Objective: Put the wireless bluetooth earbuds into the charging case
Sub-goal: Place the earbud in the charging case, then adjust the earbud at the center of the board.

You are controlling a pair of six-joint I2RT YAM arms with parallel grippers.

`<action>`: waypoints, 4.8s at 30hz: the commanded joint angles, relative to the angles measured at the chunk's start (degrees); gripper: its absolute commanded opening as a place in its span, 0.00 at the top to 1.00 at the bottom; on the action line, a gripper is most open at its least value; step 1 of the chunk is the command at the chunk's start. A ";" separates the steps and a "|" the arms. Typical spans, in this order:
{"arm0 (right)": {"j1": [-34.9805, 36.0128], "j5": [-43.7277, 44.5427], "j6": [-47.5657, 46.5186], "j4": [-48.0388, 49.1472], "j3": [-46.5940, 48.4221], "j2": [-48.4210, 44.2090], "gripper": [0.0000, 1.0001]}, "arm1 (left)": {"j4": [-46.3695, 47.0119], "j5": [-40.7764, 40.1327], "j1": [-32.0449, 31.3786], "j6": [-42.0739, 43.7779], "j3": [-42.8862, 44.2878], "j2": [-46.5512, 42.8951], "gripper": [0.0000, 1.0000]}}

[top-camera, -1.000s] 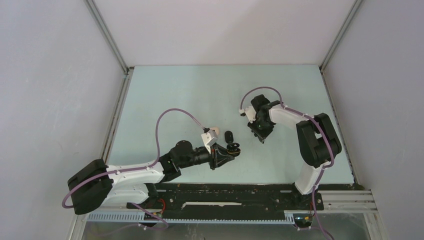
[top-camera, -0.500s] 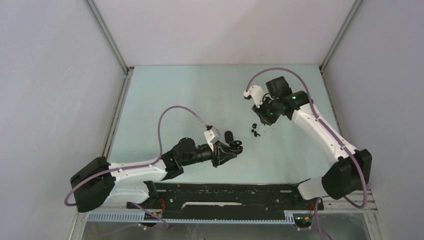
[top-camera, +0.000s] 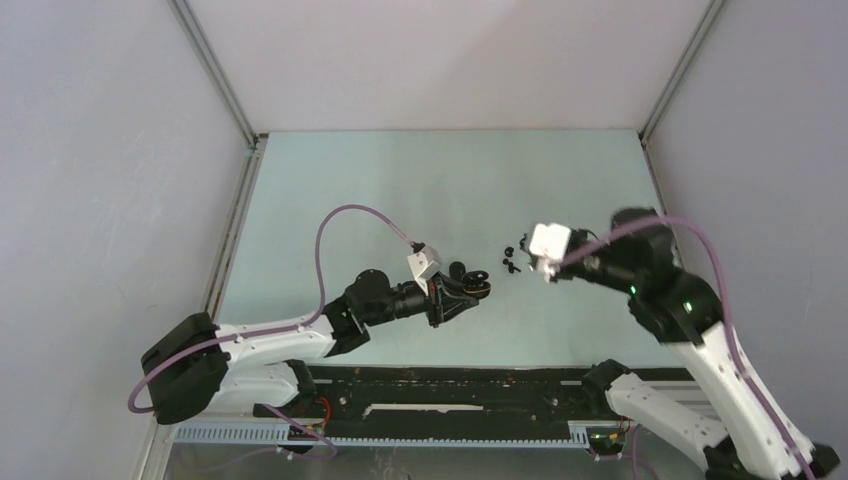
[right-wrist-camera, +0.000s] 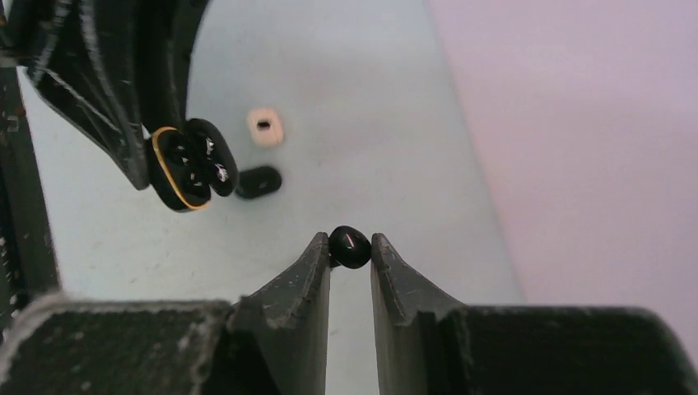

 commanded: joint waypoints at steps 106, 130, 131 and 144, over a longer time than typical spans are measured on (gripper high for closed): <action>26.41 11.21 -6.32 36.41 -29.59 -12.79 0.55 | 10.04 -11.13 -5.59 10.06 -3.59 -9.73 1.00; 14.75 2.86 9.66 14.90 -13.25 -9.10 0.08 | 10.37 -11.13 -5.59 9.88 -4.92 -10.05 1.00; 12.10 2.18 11.37 14.99 -13.24 -9.08 0.06 | 10.37 -11.06 -5.59 9.71 -4.99 -9.94 1.00; -27.74 -13.97 23.33 12.12 -23.50 -5.54 0.11 | -0.06 -11.39 -5.59 7.97 -5.91 -17.13 1.00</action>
